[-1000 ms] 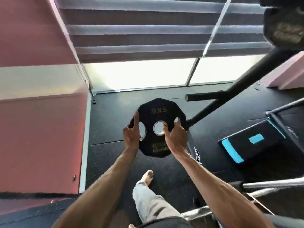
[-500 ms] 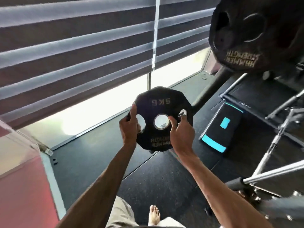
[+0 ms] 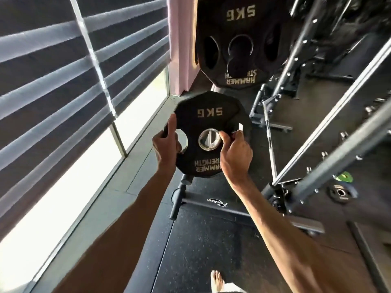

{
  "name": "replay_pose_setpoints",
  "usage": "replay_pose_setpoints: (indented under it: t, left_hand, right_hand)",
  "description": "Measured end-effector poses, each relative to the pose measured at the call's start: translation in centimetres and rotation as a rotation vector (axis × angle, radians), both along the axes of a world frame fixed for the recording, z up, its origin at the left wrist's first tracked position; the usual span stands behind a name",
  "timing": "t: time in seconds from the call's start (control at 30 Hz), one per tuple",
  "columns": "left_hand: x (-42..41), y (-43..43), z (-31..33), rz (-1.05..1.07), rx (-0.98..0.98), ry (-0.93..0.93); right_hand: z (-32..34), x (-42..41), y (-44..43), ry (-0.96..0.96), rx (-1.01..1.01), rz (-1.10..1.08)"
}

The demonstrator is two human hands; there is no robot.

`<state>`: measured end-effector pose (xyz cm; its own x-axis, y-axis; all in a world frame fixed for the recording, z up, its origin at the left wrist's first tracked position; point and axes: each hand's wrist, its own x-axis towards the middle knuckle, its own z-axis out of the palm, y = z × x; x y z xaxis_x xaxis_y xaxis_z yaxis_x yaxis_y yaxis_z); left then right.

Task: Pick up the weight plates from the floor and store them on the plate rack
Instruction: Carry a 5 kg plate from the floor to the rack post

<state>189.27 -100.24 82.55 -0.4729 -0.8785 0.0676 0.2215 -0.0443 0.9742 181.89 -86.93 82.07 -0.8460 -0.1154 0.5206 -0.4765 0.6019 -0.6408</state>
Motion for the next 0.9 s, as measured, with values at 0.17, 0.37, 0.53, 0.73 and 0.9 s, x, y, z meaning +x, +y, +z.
replay_pose_setpoints:
  t: [0.17, 0.37, 0.53, 0.73, 0.9]
  left_hand:
    - [-0.8, 0.1, 2.1, -0.119, -0.001, 0.039]
    - [-0.8, -0.2, 1.1, -0.105, 0.015, 0.077]
    - [0.5, -0.2, 2.2, -0.161, -0.077, 0.14]
    - [-0.1, 0.0, 8.4, -0.183, -0.134, 0.269]
    - [-2.0, -0.6, 12.4, -0.196, -0.205, 0.341]
  right_hand:
    - [2.9, 0.8, 0.9, 0.104, 0.009, -0.144]
    - [3.2, 2.9, 1.7, 0.202, -0.017, -0.201]
    - [4.0, 5.2, 2.1, 0.247, -0.106, -0.235]
    - [9.2, 4.6, 2.1, 0.389, -0.168, -0.257]
    - [12.6, 2.3, 1.7, 0.466, -0.182, -0.265]
